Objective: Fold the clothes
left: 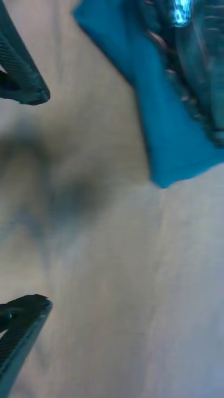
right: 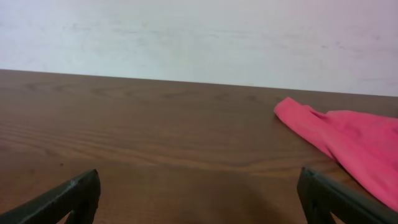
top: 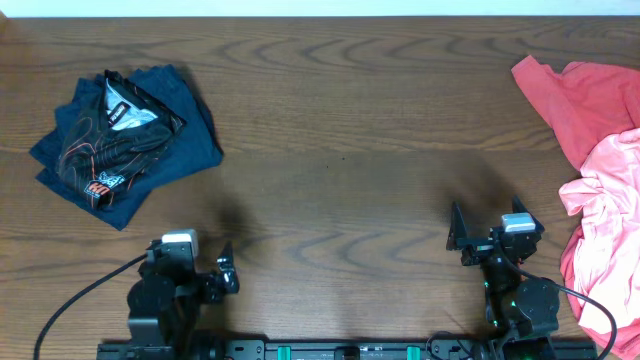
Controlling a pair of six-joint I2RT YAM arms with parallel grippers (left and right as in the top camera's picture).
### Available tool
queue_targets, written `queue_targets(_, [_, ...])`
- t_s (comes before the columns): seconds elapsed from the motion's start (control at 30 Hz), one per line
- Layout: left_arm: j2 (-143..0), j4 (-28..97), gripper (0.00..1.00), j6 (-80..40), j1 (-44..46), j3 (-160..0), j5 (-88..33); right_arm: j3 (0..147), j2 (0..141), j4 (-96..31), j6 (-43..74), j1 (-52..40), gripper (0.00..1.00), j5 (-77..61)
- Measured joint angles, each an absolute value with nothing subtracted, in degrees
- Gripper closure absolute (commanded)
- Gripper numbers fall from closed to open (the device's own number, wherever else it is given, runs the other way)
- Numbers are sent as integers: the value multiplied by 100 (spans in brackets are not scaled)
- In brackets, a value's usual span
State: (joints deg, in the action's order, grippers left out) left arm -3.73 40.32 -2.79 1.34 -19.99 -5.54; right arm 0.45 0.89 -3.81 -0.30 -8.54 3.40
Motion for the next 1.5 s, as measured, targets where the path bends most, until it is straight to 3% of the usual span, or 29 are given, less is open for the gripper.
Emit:
queue_targets(0.37, [-58, 8, 2, -119, 126, -167, -554, 45, 91, -381, -30, -854, 1, 340])
queue_targets(1.5, [-58, 97, 2, 5, 128, -80, -556, 45, 91, -381, -32, -854, 1, 338])
